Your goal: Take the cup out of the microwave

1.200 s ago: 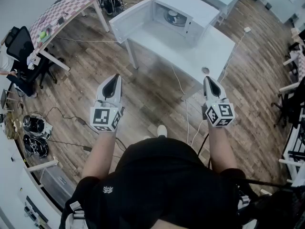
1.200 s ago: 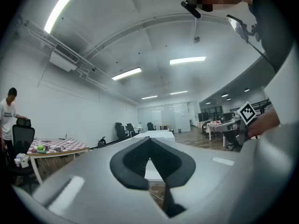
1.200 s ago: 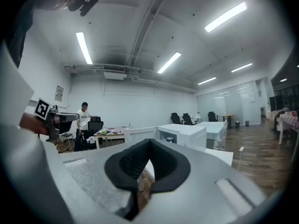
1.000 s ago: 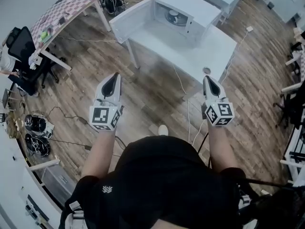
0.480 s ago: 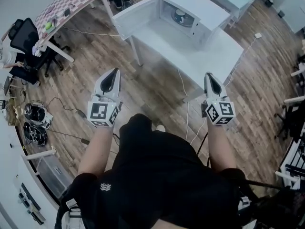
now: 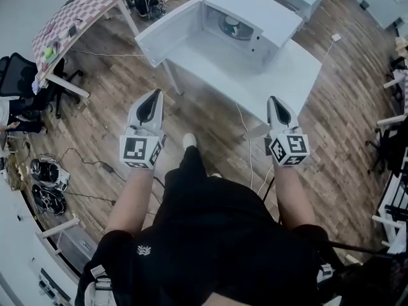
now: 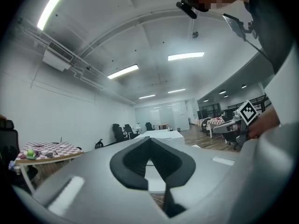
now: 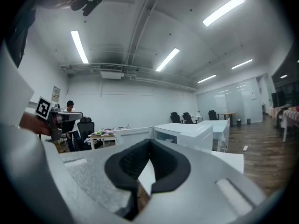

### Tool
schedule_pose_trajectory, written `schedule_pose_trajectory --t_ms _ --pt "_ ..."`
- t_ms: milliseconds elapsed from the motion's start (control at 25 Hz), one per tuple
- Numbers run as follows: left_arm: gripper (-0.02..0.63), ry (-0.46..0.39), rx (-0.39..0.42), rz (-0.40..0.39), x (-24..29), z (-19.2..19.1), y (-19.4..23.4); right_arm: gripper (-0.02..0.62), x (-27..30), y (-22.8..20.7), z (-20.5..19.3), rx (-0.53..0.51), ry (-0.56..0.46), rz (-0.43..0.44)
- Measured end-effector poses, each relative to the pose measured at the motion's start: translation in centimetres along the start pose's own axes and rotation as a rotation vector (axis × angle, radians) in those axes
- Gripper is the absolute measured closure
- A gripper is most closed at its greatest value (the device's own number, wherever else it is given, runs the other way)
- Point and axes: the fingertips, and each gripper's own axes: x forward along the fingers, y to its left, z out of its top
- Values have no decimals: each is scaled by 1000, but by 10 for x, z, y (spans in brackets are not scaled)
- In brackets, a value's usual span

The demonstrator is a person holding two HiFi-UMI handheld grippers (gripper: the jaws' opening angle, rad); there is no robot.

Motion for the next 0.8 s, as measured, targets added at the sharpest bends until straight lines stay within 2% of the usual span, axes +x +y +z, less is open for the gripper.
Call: schedule_pose_trajectory --t_ms 440,800 --pt "602 -9 -11 -126 129 -18 77 595 122 -18 6 10 27 -118" --pt "601 -9 -33 -255 216 -31 119 595 215 -27 13 -9 52 -225"
